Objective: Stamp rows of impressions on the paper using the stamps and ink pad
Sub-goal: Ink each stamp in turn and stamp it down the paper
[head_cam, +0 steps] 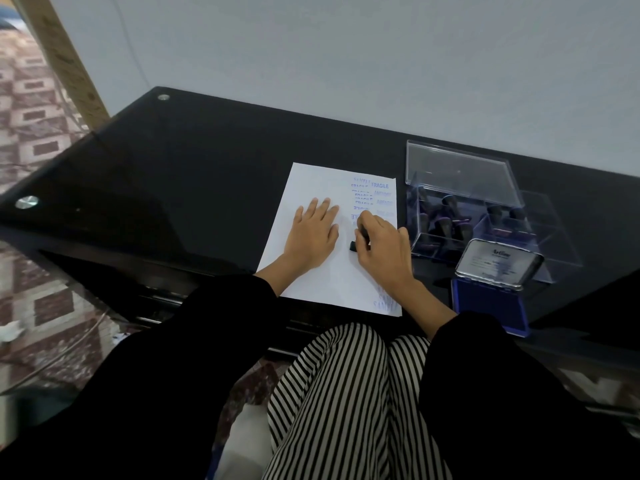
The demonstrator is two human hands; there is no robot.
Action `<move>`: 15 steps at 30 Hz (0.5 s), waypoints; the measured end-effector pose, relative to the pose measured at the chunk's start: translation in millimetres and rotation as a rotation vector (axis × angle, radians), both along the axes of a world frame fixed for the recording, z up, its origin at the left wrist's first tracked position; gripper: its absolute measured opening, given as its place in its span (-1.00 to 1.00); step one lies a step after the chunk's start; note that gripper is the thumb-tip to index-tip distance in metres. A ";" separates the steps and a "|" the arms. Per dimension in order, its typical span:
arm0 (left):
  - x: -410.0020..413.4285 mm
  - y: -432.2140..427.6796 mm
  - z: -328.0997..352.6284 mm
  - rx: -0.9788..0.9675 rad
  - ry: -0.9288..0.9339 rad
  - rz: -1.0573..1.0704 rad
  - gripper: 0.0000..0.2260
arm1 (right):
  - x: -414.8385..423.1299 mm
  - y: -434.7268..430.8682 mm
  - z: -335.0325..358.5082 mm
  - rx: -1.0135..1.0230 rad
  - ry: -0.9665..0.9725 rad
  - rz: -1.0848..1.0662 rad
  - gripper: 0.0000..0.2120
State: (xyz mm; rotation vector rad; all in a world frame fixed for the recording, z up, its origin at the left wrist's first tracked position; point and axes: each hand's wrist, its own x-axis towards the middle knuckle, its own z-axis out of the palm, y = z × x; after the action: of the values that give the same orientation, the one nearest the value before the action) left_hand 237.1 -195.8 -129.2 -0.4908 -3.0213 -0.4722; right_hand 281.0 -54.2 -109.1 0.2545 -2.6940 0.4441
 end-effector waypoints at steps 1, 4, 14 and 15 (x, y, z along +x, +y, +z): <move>-0.1 0.2 0.4 -0.001 0.001 -0.002 -0.57 | -0.8 0.1 1.3 -0.013 -0.015 -0.002 -0.92; -0.7 0.4 2.3 -0.001 0.001 0.000 -0.58 | -6.5 1.8 11.7 -0.021 -0.099 0.006 -0.88; -5.5 2.5 28.1 0.107 -0.004 -0.044 -0.64 | 5.2 33.4 53.3 -0.381 -0.058 -0.042 -0.87; -3.8 4.3 31.6 0.128 -0.003 -0.046 -0.64 | 7.4 38.5 57.9 -0.396 -0.047 -0.050 -0.87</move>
State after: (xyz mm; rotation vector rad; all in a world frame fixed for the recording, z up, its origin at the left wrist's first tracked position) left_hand 233.3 -191.5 -97.6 -0.5527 -2.9631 -0.6652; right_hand 288.4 -15.7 -51.1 0.0630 -2.5782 0.9602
